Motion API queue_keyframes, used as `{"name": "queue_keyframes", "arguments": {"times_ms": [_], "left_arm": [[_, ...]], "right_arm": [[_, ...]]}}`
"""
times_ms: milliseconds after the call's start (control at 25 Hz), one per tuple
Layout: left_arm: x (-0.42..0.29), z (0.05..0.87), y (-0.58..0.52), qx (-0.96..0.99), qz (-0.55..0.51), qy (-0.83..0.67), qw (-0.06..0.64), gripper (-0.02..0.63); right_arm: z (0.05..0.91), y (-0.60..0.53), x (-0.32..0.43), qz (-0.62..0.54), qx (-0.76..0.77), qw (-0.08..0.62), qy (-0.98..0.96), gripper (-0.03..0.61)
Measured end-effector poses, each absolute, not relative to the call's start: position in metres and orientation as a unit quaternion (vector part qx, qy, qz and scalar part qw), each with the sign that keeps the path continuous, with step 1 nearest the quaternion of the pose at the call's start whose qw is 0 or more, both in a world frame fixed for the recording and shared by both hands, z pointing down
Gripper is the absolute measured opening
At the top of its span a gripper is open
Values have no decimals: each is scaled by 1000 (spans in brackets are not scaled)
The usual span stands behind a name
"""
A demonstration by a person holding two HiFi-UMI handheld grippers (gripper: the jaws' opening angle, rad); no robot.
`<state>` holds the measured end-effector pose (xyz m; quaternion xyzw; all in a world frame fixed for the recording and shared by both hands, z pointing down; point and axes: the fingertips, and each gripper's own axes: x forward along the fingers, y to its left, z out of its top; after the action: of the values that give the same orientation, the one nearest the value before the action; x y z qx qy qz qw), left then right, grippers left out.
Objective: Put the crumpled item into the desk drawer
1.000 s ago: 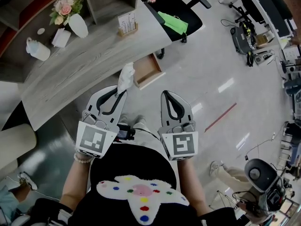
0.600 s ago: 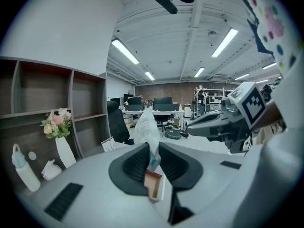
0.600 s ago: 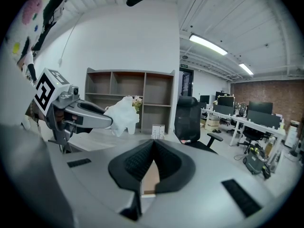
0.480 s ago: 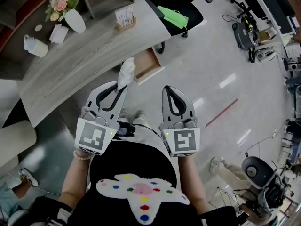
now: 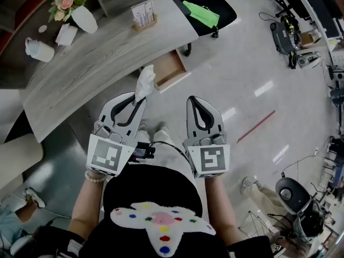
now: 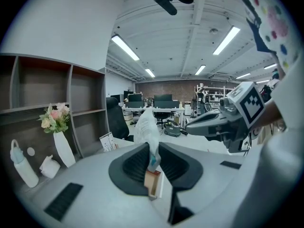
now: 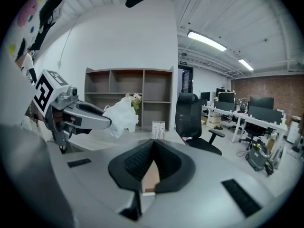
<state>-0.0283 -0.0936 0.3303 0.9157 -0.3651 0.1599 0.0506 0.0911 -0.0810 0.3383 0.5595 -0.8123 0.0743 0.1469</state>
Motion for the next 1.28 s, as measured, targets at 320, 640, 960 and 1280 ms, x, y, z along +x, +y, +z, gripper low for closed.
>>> {"name": "queue_keyframes", "arguments": {"times_ms": [320,640,960,1280], "left_arm": [[-19,349,-91,922,180,-340,42,66],[-9,377,-99,922,195,-330,55,66],[1,421,-107,916,207,-331,94,66],[10,459,-127,910,201,-344,116,66]], "right_arm": [[360,-90,97,82,556,160,-812,5],[388,-97,102,101,552,167,-810,5],[424,-106,103,103,546,171,-813,5],[464,-117,95,110,531,187,-819,5]]}}
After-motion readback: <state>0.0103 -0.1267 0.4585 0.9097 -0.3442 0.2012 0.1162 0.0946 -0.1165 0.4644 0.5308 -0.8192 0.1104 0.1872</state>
